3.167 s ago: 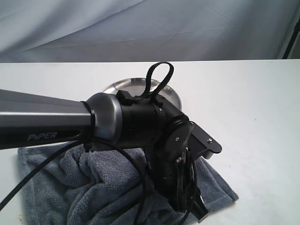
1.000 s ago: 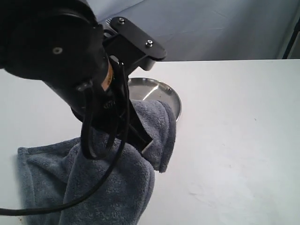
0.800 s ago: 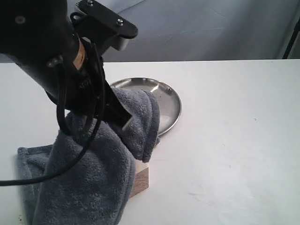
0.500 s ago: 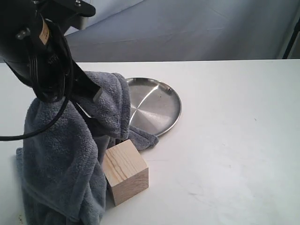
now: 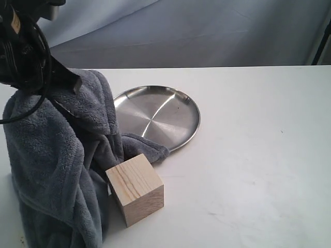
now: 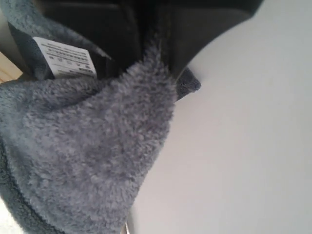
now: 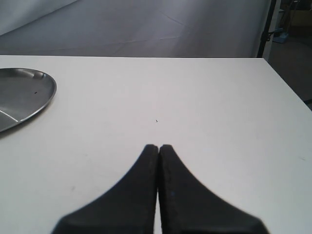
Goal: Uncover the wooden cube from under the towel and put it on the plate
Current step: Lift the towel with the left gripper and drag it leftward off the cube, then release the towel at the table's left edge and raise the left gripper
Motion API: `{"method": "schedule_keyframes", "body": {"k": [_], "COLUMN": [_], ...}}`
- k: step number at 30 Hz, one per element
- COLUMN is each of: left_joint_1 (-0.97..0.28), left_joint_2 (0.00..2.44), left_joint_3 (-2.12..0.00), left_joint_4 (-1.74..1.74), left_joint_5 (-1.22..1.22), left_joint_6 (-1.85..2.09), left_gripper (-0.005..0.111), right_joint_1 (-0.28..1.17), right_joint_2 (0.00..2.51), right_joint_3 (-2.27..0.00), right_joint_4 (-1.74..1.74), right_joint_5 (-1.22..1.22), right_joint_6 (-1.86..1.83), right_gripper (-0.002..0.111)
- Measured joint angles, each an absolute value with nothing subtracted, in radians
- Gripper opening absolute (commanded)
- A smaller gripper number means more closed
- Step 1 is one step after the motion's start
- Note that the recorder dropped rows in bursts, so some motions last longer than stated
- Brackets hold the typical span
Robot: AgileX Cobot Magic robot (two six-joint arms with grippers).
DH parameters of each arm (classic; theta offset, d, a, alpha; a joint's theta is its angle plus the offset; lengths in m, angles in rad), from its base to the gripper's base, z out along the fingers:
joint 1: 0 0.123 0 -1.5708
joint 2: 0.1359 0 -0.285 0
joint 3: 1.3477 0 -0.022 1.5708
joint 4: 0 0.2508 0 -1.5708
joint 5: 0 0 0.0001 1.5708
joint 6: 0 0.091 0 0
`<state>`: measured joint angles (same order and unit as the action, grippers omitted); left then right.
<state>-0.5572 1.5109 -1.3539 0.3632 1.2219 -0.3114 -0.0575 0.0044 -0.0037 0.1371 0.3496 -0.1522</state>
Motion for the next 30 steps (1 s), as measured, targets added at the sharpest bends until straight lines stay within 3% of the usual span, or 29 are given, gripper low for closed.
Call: {"method": "schedule_keyframes", "body": {"k": [30], "left_joint_1": [-0.097], "left_joint_2": [1.511], "left_joint_3": [-1.354], "left_joint_4": [0.363], "left_joint_5": [1.222], "left_joint_6": [-0.288], "left_gripper": [0.0], "right_joint_1": [-0.057], "right_joint_2": [0.004], "right_joint_3": [-0.004], "right_joint_4": [0.137], "right_joint_5": [0.35], "right_joint_6": [-0.152], "right_gripper": [0.0]}}
